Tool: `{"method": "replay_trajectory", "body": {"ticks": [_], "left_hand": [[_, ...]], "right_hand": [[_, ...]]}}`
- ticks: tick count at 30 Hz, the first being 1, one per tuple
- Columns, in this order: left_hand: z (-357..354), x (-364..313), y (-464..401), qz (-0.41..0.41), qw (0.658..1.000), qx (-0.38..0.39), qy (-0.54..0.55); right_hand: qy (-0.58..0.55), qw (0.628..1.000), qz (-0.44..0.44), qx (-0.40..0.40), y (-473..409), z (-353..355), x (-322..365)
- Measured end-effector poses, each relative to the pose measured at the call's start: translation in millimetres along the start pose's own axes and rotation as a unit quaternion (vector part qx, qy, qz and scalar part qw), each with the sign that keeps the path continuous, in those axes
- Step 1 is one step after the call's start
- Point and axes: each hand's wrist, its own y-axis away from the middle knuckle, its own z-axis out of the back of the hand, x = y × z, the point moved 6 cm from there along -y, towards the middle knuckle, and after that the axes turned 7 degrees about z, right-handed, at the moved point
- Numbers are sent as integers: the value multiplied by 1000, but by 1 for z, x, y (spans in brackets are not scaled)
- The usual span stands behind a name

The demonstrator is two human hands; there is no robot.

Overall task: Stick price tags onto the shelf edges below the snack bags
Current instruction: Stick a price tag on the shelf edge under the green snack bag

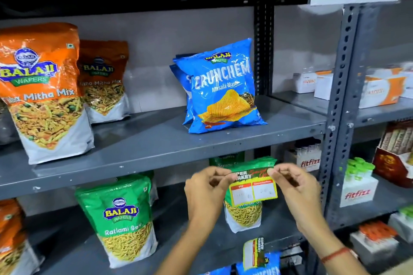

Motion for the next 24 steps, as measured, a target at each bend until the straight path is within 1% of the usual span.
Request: {"method": "replay_trajectory", "body": {"ticks": [3,6,9,14,21,24], "left_hand": [[-3,6,-1,23,999,-29,25],[0,-5,-11,15,998,-48,42],[3,-17,-23,5,996,-77,38],[6,-31,-33,-27,992,-119,12],[8,-40,-37,-80,985,-136,-68],[9,-41,-38,-91,982,-142,-80]], "right_hand": [[36,999,9,-7,-6,-2,-2],[49,998,30,-23,-22,-8,1],[57,996,59,-47,-38,-14,11],[41,992,79,-89,-50,-24,16],[34,988,100,-112,-57,-33,10],[33,987,105,-121,-56,-31,8]]}}
